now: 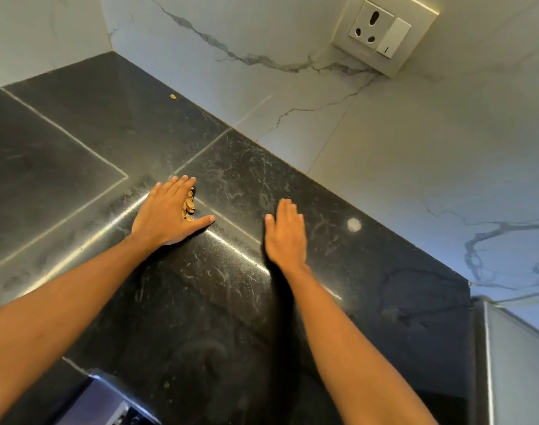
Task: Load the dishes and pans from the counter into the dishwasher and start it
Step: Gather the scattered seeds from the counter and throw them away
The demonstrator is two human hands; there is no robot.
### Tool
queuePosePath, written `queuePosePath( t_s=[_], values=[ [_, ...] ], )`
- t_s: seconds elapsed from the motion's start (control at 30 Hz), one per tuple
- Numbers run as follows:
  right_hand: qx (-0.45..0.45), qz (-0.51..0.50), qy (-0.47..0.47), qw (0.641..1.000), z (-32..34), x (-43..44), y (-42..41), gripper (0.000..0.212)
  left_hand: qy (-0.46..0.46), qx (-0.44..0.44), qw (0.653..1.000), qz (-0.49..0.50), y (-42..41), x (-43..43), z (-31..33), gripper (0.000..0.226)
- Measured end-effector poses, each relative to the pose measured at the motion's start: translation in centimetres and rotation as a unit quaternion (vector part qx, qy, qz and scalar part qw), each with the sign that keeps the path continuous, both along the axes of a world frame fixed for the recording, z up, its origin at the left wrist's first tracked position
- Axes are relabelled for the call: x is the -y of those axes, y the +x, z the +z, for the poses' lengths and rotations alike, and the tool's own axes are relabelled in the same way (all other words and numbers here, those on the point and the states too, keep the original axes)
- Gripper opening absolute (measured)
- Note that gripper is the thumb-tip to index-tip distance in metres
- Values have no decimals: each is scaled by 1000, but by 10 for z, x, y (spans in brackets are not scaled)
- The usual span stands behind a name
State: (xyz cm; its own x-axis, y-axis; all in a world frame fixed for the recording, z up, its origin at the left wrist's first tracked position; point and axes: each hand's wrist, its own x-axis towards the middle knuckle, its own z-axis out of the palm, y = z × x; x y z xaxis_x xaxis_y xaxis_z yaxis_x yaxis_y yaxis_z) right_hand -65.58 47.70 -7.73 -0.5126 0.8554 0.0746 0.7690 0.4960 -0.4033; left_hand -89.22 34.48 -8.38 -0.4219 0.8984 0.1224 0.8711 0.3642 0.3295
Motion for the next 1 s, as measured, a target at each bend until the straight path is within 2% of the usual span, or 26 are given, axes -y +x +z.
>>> queuePosePath(
  t_s=[0.1, 0.17, 0.23, 0.3, 0.37, 0.4, 0.5, 0.57, 0.67, 0.83, 1.0],
  values=[
    [-40, 75, -52, 995, 2, 24, -52, 57, 33, 48, 998, 5, 1, 5, 7, 100],
    [-57, 141, -95, 984, 5, 36, -82, 55, 67, 133, 988, 34, -2, 9, 9, 94],
    [-93, 188, -155, 965, 7, 42, -103, 51, 121, 230, 963, 73, -5, 13, 9, 86],
    [-181, 145, -195, 953, 9, 41, -120, 47, 170, 251, 946, 116, -16, 17, 9, 78],
    [-250, 71, -209, 943, 10, 27, -134, 42, 187, 220, 942, 173, -38, 19, 13, 70],
    [-256, 60, -208, 942, 11, 18, -138, 41, 178, 191, 944, 200, -51, 20, 14, 66],
    [-193, 123, -179, 957, 16, -14, -162, 41, 90, 78, 960, 253, -97, 25, 12, 61],
    [-133, 185, -147, 962, 17, -39, -184, 43, 27, 37, 960, 277, -114, 29, 6, 61],
    [-47, 271, -112, 955, 13, -75, -232, 48, -23, 13, 949, 314, -119, 26, -1, 65],
    [6, 348, -52, 936, 15, -118, -321, 55, -51, -3, 945, 324, -119, 22, -4, 67],
    [53, 330, -39, 942, 8, -147, -393, 62, -60, 4, 942, 331, -120, 24, -6, 68]
  ],
)
